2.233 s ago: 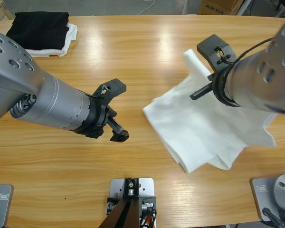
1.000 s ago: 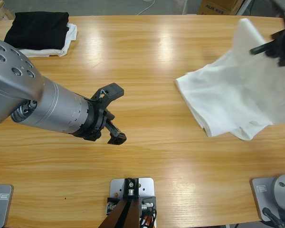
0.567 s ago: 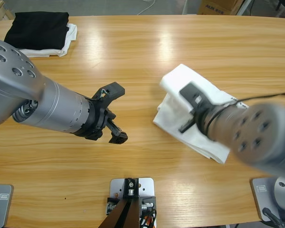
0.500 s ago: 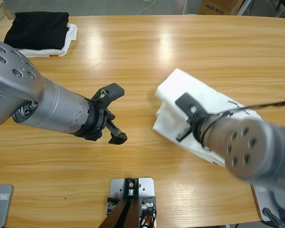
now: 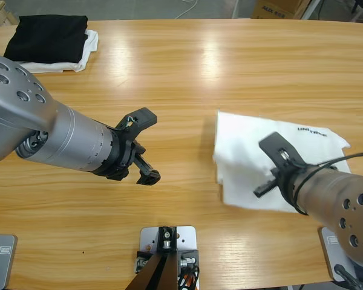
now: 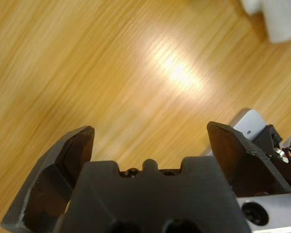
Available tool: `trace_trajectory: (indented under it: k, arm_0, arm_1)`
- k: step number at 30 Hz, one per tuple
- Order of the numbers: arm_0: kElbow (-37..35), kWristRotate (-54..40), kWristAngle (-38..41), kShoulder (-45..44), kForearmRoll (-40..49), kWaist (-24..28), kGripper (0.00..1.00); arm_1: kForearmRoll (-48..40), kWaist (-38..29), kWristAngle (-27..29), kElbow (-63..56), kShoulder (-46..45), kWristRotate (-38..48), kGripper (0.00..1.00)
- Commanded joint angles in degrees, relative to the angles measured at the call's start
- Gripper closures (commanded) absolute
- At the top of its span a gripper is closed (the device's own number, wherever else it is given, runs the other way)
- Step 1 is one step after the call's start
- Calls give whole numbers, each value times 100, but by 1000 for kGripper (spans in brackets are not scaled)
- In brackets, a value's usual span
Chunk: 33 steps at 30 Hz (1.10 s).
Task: Fold clothes
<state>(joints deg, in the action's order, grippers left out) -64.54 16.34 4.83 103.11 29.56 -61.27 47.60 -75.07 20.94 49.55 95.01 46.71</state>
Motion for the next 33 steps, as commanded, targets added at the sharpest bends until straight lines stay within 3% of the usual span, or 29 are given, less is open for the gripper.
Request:
trace_trajectory:
  k: [1, 3, 4, 5, 6, 7, 13, 16, 20, 23, 25, 30, 31, 32, 33]
  arm_0:
    - [200, 45, 9, 65, -47, -34, 87]
    - [205, 45, 9, 55, -47, -34, 87]
    - [214, 45, 9, 48, -47, -34, 87]
    - [226, 45, 9, 42, -47, -36, 87]
    - [239, 45, 9, 42, -47, -36, 87]
    - [256, 45, 9, 48, -52, -36, 87]
    - [239, 36, -58, 18, -47, -36, 96]
    - [-60, -26, -107, -133, 9, 8, 96]
    - [-802, -289, -75, -96, 452, 71, 93]
    - [-1994, -1181, 176, 289, 1305, 71, 78]
    - [-3128, -1887, 415, 833, 1990, 71, 73]
    - [-6077, -2854, 656, 2551, 3579, -89, 87]
    - [-6459, -2856, 660, 2808, 3752, -150, 91]
    - [-6720, -2856, 660, 3004, 3859, -201, 91]
    - [-6909, -2840, 660, 3154, 3917, -252, 92]
  arm_1:
    - [502, -28, -721, -40, 290, 1286, 1000]
    - [806, -25, -719, 173, 569, 1724, 950]
    - [1010, -25, -721, 289, 689, 1926, 451]
    - [1194, -25, -697, 379, 727, 2107, 168]
    - [1368, -25, -649, 430, 690, 2297, 50]
    - [1533, -25, -579, 466, 625, 2404, 13]
    - [2730, -25, -157, 1308, -234, 2613, 0]
    - [2876, 149, -95, 1665, -978, 2457, 0]
    - [2180, 1570, -1101, 1470, -2372, 1369, 3]
    - [1871, 3350, -2286, 1168, -2809, 15, 0]
    - [1623, 4148, -2570, 848, -2744, -614, 0]
    - [995, 4475, -2495, 452, -2119, -832, 8]
    - [832, 4475, -2530, 384, -1987, -827, 51]
    - [716, 4475, -2518, 329, -1899, -814, 157]
    - [658, 4475, -2525, 308, -1874, -813, 327]
